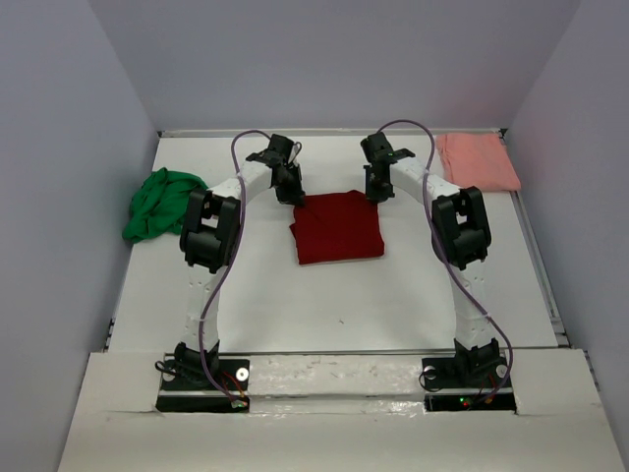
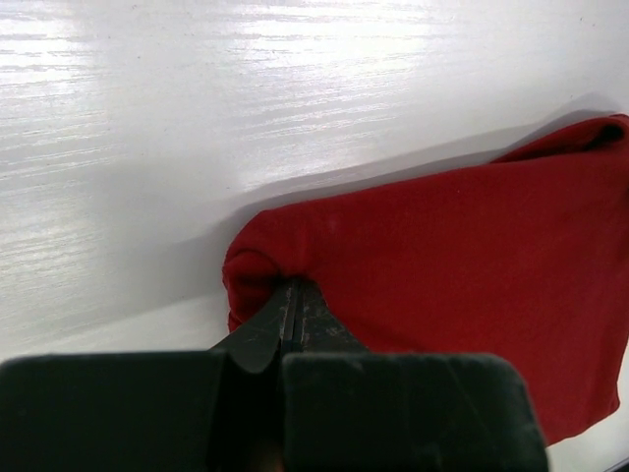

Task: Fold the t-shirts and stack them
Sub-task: Fold the tshirt

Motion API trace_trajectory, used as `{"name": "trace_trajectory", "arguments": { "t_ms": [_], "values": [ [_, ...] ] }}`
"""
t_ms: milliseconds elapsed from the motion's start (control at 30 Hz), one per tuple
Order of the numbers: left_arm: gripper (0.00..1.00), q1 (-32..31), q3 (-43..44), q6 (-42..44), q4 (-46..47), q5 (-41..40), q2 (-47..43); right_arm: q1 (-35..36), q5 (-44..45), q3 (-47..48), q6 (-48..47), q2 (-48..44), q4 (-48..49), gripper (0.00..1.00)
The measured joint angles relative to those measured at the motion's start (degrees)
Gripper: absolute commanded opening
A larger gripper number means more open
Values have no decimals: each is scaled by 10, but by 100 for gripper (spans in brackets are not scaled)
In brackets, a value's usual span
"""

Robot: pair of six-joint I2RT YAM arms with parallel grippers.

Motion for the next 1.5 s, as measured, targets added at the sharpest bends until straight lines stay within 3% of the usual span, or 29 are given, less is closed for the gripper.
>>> {"name": "trace_trajectory", "arguments": {
  "t_ms": [67,100,133,267,433,500,600,700,767,800,833,867,1000,1200,1500],
  "values": [
    [8,0,-2,0,3,-2,0,0,0,0,-5,0,0,0],
    [15,0,-3,0,4,-5,-2,0,0,0,-7,0,0,0],
    [28,0,-4,0,3,-11,-5,0,0,0,-9,0,0,0],
    [51,0,-14,2,-4,-50,-28,0,5,0,-16,-2,-2,0],
    [56,0,-17,3,-21,-105,-87,-2,28,0,-31,-22,-19,40],
    [56,0,-15,5,-27,-127,-115,-3,36,0,-36,-37,-25,48],
    [56,0,-4,7,-37,-149,-148,-4,43,0,-43,-71,-40,45],
    [53,-3,-1,7,-40,-156,-174,-4,43,-2,-45,-111,-50,1],
    [39,-9,-5,7,-41,-155,-196,-4,31,-39,-41,-165,-43,0],
    [27,-13,-10,6,-37,-152,-204,-4,29,-51,-42,-182,-42,0],
    [8,-16,-18,3,-32,-147,-211,-3,23,-76,-40,-214,-45,0],
    [1,-20,-28,4,-26,-142,-217,-3,16,-101,-38,-238,-35,0],
    [0,-29,-51,-1,-21,-116,-210,1,-23,-199,-34,-320,-15,0],
    [0,-31,-51,-10,-6,-77,-125,5,-73,-292,-25,-331,10,0],
    [0,-30,-20,-19,-16,-64,-39,5,-93,-330,-21,-320,32,0]
  ]
}}
